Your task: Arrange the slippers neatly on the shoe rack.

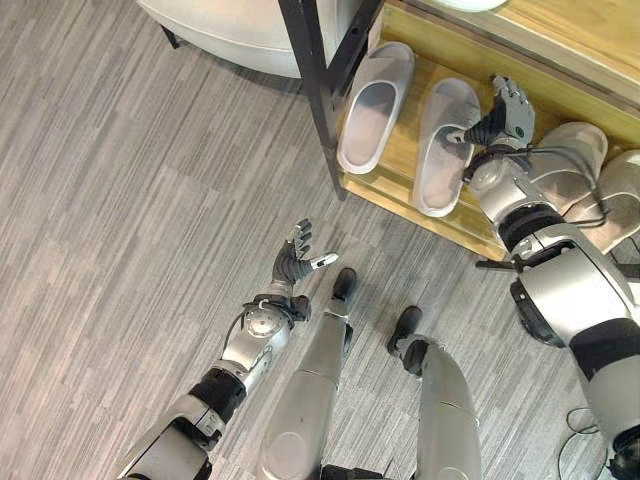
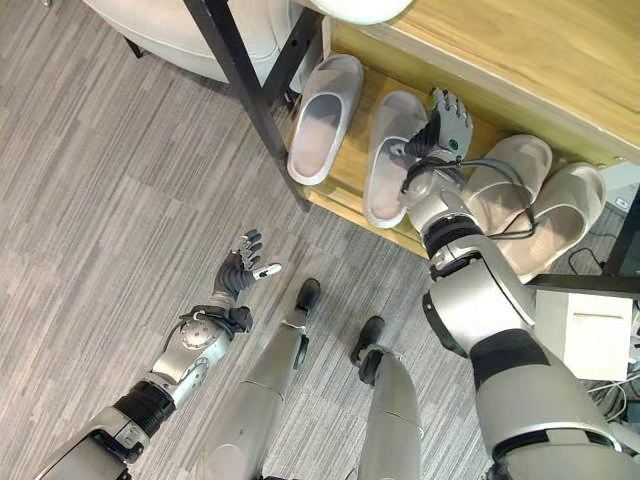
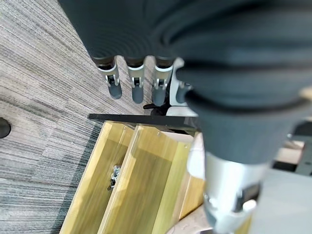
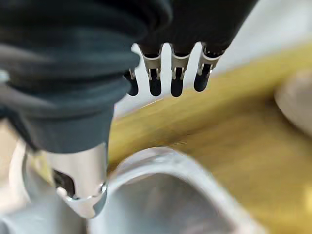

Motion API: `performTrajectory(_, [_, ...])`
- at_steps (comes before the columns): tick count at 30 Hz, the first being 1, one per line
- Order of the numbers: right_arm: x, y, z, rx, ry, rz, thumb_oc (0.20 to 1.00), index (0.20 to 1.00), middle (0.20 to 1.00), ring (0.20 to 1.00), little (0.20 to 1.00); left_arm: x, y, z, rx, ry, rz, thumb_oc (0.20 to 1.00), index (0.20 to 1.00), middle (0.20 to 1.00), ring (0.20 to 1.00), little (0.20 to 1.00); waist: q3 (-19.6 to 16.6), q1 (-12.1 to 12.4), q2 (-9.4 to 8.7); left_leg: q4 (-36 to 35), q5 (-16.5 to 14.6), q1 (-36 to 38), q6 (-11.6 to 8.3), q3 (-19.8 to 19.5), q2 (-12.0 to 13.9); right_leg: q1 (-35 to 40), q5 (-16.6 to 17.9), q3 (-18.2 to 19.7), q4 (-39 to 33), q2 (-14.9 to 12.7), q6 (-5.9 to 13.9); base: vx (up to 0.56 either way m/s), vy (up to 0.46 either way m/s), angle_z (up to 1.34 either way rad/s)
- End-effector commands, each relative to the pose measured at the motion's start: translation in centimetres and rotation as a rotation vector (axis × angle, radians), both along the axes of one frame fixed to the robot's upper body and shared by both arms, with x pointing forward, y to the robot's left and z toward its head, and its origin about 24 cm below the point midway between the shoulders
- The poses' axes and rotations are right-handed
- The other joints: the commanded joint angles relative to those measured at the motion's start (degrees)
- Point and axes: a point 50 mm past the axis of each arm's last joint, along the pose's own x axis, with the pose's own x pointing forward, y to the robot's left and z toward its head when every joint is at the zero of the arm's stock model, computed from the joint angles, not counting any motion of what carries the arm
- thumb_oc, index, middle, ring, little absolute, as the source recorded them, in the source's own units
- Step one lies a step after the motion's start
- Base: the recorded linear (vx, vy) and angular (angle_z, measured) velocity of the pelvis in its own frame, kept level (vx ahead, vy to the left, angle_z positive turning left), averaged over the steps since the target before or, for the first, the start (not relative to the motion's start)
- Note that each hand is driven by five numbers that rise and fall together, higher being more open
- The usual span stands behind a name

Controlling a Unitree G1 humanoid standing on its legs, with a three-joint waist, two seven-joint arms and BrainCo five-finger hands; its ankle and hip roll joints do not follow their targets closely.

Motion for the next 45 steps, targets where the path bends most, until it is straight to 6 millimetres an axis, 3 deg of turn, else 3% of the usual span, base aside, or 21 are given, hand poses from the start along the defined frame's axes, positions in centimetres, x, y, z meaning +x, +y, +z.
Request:
performTrajectory(1, [-0.2,0.7,0.9,0.250,-0.124,0.111,1.000,1.000,1.000,1.000,1.000,0.6,-0.5,1.0,-0.011,-0.047,0.020,1.000,1.000,1.000,1.000,1.000,-0.1,0.7,-0.41,4.6,-8.4,2.3,1.43,1.8,0.5,4.6,1.6,1.6,-5.6,0.7,4.16,0.00,0.000,0.00])
performTrajectory(3, [-0.1,1.7,0.2,0.417,-0.125,0.170,1.000,1.000,1.000,1.000,1.000,0.6,-0.7,0.9,-0.005,-0.042,0.017,1.000,1.000,1.000,1.000,1.000,0.0,0.6,-0.50,4.4,-8.4,2.5,1.49,2.0,0.6,4.9,1.6,1.5,-5.8,0.7,4.23,0.01,-0.010,-0.06])
performTrajectory(4, [0.0,1.8,-0.7,0.623,-0.115,0.190,1.000,1.000,1.000,1.000,1.000,0.7,-0.8,1.0,-0.005,-0.040,0.015,1.000,1.000,1.000,1.000,1.000,0.0,0.9,-0.40,4.5,-8.6,2.5,1.47,1.8,0.5,5.1,1.5,1.3,-5.9,0.6,4.22,0.02,-0.015,-0.09])
performTrajectory(7, [0.2,2.1,-1.3,0.815,-0.092,0.225,1.000,1.000,1.000,1.000,1.000,0.7,-0.7,1.1,-0.009,-0.035,0.010,1.000,1.000,1.000,1.000,1.000,0.2,1.7,-0.13,4.5,-8.7,2.6,1.42,1.7,0.5,5.3,1.3,0.9,-6.0,0.5,4.23,0.01,-0.013,-0.04])
performTrajectory(9, [0.3,2.2,-1.4,0.883,-0.084,0.234,1.000,1.000,1.000,1.000,1.000,0.8,-0.6,1.1,-0.007,-0.032,0.009,1.000,1.000,1.000,1.000,1.000,0.4,2.1,-0.09,4.7,-8.9,2.5,1.40,1.7,0.4,5.4,1.2,0.9,-5.9,0.5,4.25,0.05,-0.029,0.01])
performTrajectory(10, [0.3,2.6,-1.3,0.935,-0.085,0.248,1.000,1.000,1.000,1.000,1.000,0.8,-0.6,1.0,-0.006,-0.025,0.008,1.000,1.000,1.000,1.000,1.000,0.4,2.4,-0.25,5.0,-10.6,3.1,1.28,1.6,0.4,6.0,-0.3,1.0,-5.7,0.6,4.68,0.11,-0.051,0.05])
performTrajectory(12, [0.4,3.1,-1.3,0.972,-0.079,0.264,1.000,1.000,1.000,1.000,1.000,0.7,-0.6,0.8,-0.001,-0.017,0.004,1.000,1.000,1.000,1.000,1.000,0.9,2.7,-0.16,4.4,-8.7,2.6,1.31,1.7,0.4,5.7,1.3,0.4,-6.3,0.6,4.30,0.02,-0.018,0.12])
performTrajectory(13, [0.4,3.6,-1.3,1.022,-0.080,0.274,1.000,1.000,1.000,1.000,1.000,0.7,-0.7,0.7,0.000,-0.012,0.003,1.000,1.000,1.000,1.000,1.000,0.8,2.7,-0.30,4.8,-10.6,3.2,1.28,1.6,0.5,6.3,-0.2,0.9,-5.9,0.7,4.70,0.02,-0.007,0.14])
performTrajectory(15, [0.5,4.0,-1.1,1.099,-0.087,0.298,1.000,1.000,1.000,1.000,1.000,0.7,-0.8,0.7,0.004,-0.009,-0.004,1.000,1.000,1.000,1.000,1.000,0.8,2.9,-0.24,4.7,-10.6,3.2,1.30,1.7,0.5,6.3,-0.3,0.9,-6.0,0.8,4.67,0.05,-0.012,0.05])
performTrajectory(18, [0.5,3.4,-0.7,1.250,-0.130,0.293,1.000,1.000,1.000,1.000,1.000,0.8,-1.1,0.8,0.000,-0.008,-0.017,1.000,1.000,1.000,1.000,1.000,1.0,3.3,0.01,4.9,-10.9,2.9,1.30,1.6,0.4,6.1,-0.7,1.0,-5.7,0.7,4.67,0.00,0.000,0.00])
performTrajectory(20, [0.5,1.3,1.0,1.342,-0.217,0.278,1.000,1.000,1.000,1.000,1.000,0.7,-1.5,0.7,-0.001,0.000,-0.045,1.000,1.000,1.000,1.000,1.000,1.1,4.0,0.69,5.1,-10.9,2.3,1.33,1.4,0.1,5.6,-0.8,0.6,-5.3,0.4,4.76,0.00,0.000,0.00])
performTrajectory(29, [0.0,-2.0,4.9,1.391,-0.380,0.290,1.000,1.000,1.000,1.000,1.000,0.5,-1.9,0.1,0.017,0.025,-0.081,1.000,1.000,1.000,1.000,1.000,1.2,4.7,1.73,4.8,-10.5,1.5,1.39,1.3,-0.4,4.7,-1.2,0.6,-4.5,-0.2,4.90,0.00,0.000,0.04])
performTrajectory(37, [-0.4,-3.6,5.8,1.389,-0.435,0.279,1.000,1.000,1.000,1.000,1.000,0.5,-2.4,0.1,0.015,0.030,-0.100,1.000,1.000,1.000,1.000,1.000,1.3,4.3,2.14,4.6,-10.2,1.2,1.25,1.3,-0.6,4.0,-1.1,0.6,-4.1,-0.6,4.92,0.00,-0.001,0.01])
performTrajectory(40, [0.0,-1.5,4.9,1.339,-0.380,0.324,1.000,1.000,1.000,1.000,1.000,0.6,-2.2,-0.3,0.024,0.043,-0.083,1.000,1.000,1.000,1.000,1.000,1.4,3.5,1.61,3.8,-9.8,2.2,1.06,1.6,-0.2,4.6,-0.9,0.7,-4.8,-0.2,4.73,0.00,0.000,0.00])
performTrajectory(42, [0.3,1.2,3.5,1.309,-0.315,0.362,1.000,1.000,1.000,1.000,1.000,0.7,-2.0,-0.3,0.022,0.047,-0.061,1.000,1.000,1.000,1.000,1.000,1.3,2.6,0.98,2.8,-9.3,3.1,0.97,1.8,0.1,5.5,-0.4,0.8,-5.7,0.1,4.64,-0.05,0.010,-0.01])
performTrajectory(43, [0.3,1.9,2.9,1.312,-0.303,0.374,1.000,1.000,1.000,1.000,1.000,0.8,-1.9,-0.2,0.017,0.042,-0.054,1.000,1.000,1.000,1.000,1.000,1.6,2.5,0.99,2.3,-7.6,2.9,0.98,1.9,0.2,5.3,1.2,0.4,-6.2,0.1,4.20,-0.02,0.001,-0.06])
performTrajectory(44, [0.2,3.0,1.9,1.322,-0.290,0.396,1.000,1.000,1.000,1.000,1.000,0.9,-1.8,0.0,0.011,0.040,-0.035,1.000,1.000,1.000,1.000,1.000,1.2,1.8,0.45,1.4,-8.9,4.4,0.78,1.8,0.4,6.6,0.0,0.8,-6.8,0.4,4.56,-0.10,0.021,-0.09])
performTrajectory(45, [0.1,3.1,1.8,1.323,-0.289,0.395,1.000,1.000,1.000,1.000,1.000,0.9,-1.7,-0.1,0.012,0.040,-0.035,1.000,1.000,1.000,1.000,1.000,1.4,1.8,0.60,0.9,-7.0,3.9,0.84,1.9,0.4,6.2,1.6,0.3,-7.3,0.3,4.18,-0.02,-0.010,-0.10])
